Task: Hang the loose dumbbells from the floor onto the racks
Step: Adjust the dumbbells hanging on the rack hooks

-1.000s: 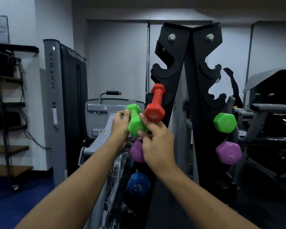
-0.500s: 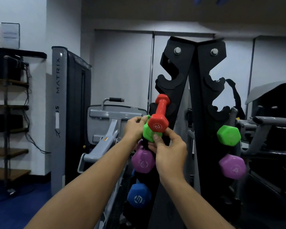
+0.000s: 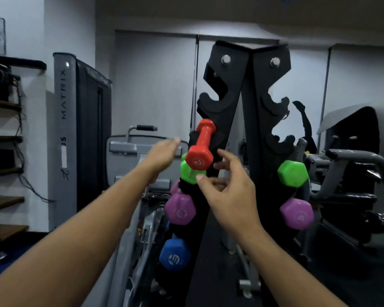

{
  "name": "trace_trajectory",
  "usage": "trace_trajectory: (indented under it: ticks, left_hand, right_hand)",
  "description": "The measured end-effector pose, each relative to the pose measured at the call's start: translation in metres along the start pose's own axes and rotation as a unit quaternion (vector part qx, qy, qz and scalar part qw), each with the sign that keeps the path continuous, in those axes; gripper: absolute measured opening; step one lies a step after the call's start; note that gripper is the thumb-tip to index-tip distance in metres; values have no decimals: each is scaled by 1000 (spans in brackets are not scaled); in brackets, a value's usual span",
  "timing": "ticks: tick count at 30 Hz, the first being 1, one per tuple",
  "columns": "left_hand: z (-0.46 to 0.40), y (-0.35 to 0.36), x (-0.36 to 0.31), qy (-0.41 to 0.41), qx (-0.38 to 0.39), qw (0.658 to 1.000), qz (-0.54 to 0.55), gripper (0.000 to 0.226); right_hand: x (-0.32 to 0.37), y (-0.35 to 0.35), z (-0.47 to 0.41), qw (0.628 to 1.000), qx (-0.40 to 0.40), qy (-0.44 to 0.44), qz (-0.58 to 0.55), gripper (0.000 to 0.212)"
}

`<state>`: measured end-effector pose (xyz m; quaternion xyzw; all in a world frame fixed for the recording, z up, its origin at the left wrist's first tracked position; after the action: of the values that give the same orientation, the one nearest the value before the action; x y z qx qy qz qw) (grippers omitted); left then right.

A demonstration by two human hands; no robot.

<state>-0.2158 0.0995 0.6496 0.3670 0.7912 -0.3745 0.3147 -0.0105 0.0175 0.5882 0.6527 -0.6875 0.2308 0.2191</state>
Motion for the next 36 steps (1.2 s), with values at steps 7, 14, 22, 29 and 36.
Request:
trace_trajectory:
  ticks: [7, 14, 22, 29, 36]
  left_hand:
    - [5, 3, -67, 128, 79, 986, 71, 41]
    - [-4, 11, -65, 98, -1, 982, 161, 16]
    - [-37, 5, -58, 14, -125, 976, 177, 12]
    - [-51, 22, -67, -63, 3, 984, 169, 10]
    - [-42, 29, -57, -60, 82, 988, 116, 21]
  right_hand:
    - [17, 2, -8, 985, 8, -148, 83, 39]
    - [14, -14, -22, 994, 8, -99, 48, 38]
    - [16, -15, -98, 998, -6, -46, 50, 36]
    - [40, 2, -118, 975, -4, -105, 197, 31]
    - [24, -7, -117, 973, 10, -108, 203, 35]
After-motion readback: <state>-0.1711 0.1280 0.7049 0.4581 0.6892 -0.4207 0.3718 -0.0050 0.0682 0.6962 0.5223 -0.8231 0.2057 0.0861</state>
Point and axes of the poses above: each hand's wrist, its own z-axis away from the middle knuckle, its own y-axis out of the palm, x = y × z, the point moved 2 cm from there along -z, towards the middle knuckle, and after that the axes turned 5 degrees about -z, right-handed, at the moved point
